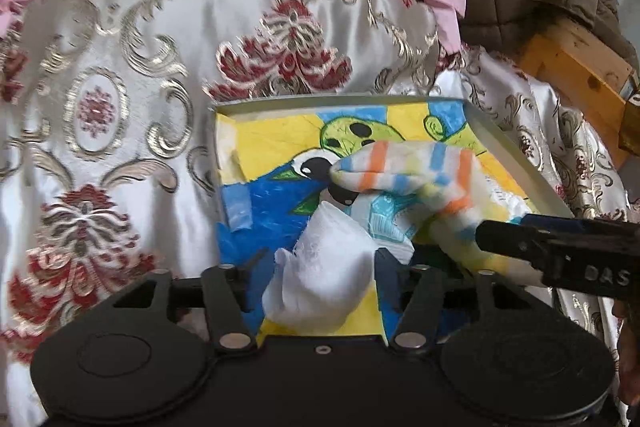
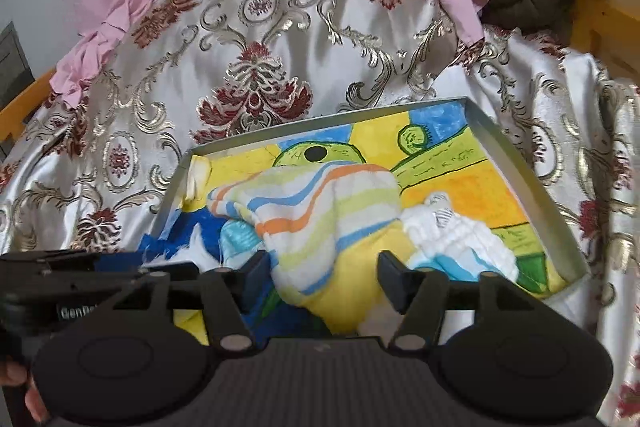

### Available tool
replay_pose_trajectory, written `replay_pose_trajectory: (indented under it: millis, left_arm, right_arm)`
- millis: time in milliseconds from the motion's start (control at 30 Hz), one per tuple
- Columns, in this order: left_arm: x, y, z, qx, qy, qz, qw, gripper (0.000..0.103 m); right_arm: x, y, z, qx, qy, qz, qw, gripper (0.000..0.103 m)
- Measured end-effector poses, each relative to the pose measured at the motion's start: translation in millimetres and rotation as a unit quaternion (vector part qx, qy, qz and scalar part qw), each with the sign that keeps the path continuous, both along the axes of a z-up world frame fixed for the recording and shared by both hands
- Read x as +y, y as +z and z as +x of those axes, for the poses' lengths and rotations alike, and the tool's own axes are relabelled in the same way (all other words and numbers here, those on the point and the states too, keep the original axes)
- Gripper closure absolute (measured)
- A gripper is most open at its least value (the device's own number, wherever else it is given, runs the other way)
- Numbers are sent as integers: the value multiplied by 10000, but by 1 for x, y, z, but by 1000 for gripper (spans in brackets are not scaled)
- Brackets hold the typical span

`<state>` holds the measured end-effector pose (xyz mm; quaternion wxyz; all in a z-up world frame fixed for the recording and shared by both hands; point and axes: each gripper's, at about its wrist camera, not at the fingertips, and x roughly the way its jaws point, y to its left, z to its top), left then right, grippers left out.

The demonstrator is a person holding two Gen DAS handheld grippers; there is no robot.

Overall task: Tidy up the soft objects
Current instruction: 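Lower both cloths into the tray and open both grippers, then withdraw both tools from the tray toward the beige pouch and grey mask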

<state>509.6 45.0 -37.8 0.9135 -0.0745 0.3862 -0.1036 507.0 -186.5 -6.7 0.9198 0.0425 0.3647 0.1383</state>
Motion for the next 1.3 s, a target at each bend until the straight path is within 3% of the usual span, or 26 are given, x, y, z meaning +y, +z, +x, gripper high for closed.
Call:
replay_pose_trajectory:
  millis: [333,700,933,1300]
  left_arm:
    - [0,53,-75,-775,89,-23,9969,11]
    - [0,75,-174,-1752,303,123,9840,3]
    - [-3,69,-243,-2088,206,410,9769,1]
    - [-11,36,-309,-1896,132,478,9806,1]
  right_arm:
    - [-22,43,-78,-832,145,204,9962,2]
    - [-30,61,-169,-1727,161,190,9847,0]
    - [-38,49,-217,-1698,-24,306,9850,0]
    - [-43,13,-279,-1293,-318,203,9909,0]
